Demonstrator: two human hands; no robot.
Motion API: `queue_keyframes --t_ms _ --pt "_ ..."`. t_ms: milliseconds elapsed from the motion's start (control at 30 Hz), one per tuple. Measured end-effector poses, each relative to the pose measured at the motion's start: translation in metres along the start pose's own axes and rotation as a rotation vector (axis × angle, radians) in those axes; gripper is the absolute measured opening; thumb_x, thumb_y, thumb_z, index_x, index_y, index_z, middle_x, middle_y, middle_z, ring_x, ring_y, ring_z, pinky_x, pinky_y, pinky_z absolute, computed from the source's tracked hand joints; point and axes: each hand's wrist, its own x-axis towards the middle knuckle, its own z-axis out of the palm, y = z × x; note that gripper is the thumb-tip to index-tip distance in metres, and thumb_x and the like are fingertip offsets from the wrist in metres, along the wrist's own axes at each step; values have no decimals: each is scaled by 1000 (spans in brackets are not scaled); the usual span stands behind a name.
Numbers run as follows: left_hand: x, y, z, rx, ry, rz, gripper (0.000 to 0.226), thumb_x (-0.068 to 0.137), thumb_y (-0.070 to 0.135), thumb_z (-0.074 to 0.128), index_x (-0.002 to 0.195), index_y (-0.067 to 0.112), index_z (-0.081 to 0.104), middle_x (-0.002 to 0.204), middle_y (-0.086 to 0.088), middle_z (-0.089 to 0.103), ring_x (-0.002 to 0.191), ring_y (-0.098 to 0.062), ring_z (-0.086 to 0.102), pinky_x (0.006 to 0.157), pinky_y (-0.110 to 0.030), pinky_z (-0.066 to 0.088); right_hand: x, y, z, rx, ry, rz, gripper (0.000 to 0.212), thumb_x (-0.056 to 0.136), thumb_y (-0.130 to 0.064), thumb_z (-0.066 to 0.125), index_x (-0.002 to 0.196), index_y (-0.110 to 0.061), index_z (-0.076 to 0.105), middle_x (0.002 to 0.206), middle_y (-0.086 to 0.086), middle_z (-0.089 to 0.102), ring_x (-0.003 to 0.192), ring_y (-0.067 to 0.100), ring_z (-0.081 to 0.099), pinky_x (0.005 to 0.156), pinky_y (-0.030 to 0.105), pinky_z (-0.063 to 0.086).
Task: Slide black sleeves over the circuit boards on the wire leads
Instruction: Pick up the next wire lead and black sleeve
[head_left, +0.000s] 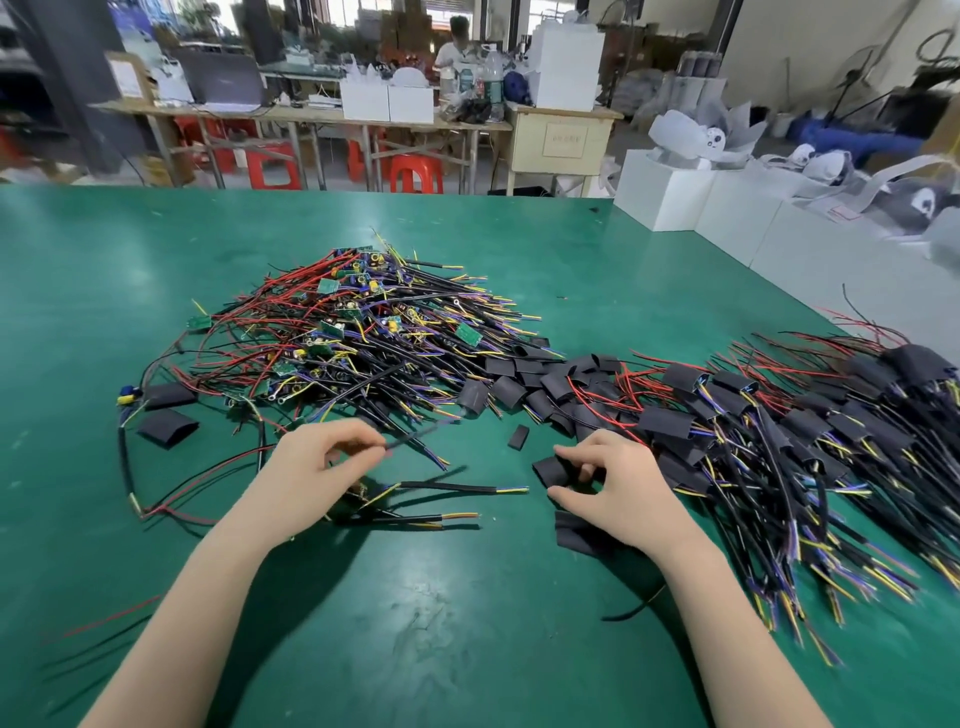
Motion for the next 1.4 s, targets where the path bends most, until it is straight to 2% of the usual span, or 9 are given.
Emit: queue_keyframes --t_ms 100,200,367,533,700,900,1133,1233,1400 --pt "1 4 -1 -108 203 48 15 92 6 61 88 18 69 68 4 68 62 -1 60 62 -8 43 0 2 0 16 -7 19 32 72 -16 78 104 -18 75 86 0 61 73 11 57 69 10 37" --pt "0 12 -5 -225 347 109 14 94 4 58 94 15 66 66 7 63 59 -7 56 60 -12 43 0 1 0 -9 0 15 26 74 -17 78 99 -18 76 83 -1 61 72 10 57 69 14 38" --pt "-4 27 -15 -269 459 191 17 92 5 62 97 19 70 77 21 66 71 2 57 67 -8 40 -1 0 0 -26 19 -1 27 71 -23 83 97 -21 76 78 -9 56 70 6 56 66 14 38" --pt "-10 23 -21 -57 312 257 12 86 9 72 95 14 78 79 18 70 67 6 60 63 -5 39 7 -3 -1 -68 -33 -42 25 66 -21 87 89 -21 76 78 -11 59 70 7 58 65 17 39" --pt "-12 8 -12 29 17 102 7 88 19 69 87 17 76 65 3 70 55 -4 57 59 -16 46 28 -11 -5 -132 -192 -20 32 65 -28 86 92 -19 72 80 -7 63 68 5 57 65 20 37" --pt "-12 7 2 -136 37 -16 11 90 24 65 83 19 73 57 6 64 50 -2 56 53 -7 38 46 -19 -5 -82 -349 85 26 63 -20 87 79 -18 67 67 -5 62 36 5 55 43 12 42" --pt "-12 1 -2 -218 -14 -25 7 86 34 69 81 31 74 68 3 69 59 -7 60 64 -19 49 37 -13 0 -32 -253 62 32 59 -22 89 78 -21 63 67 -10 63 46 -2 52 52 13 40" --pt "-11 0 0 -200 -1 -17 6 85 34 71 81 31 74 70 1 70 58 -6 60 63 -20 50 33 -18 0 -70 -162 -25 35 61 -23 87 90 -24 67 79 -13 65 68 4 59 63 16 40" --pt "-11 1 0 -205 28 -5 9 86 29 71 78 32 74 68 6 69 56 -6 62 62 -17 49 27 -31 1 29 6 -257 35 65 -12 85 97 -21 74 88 -11 63 74 10 61 69 19 47"
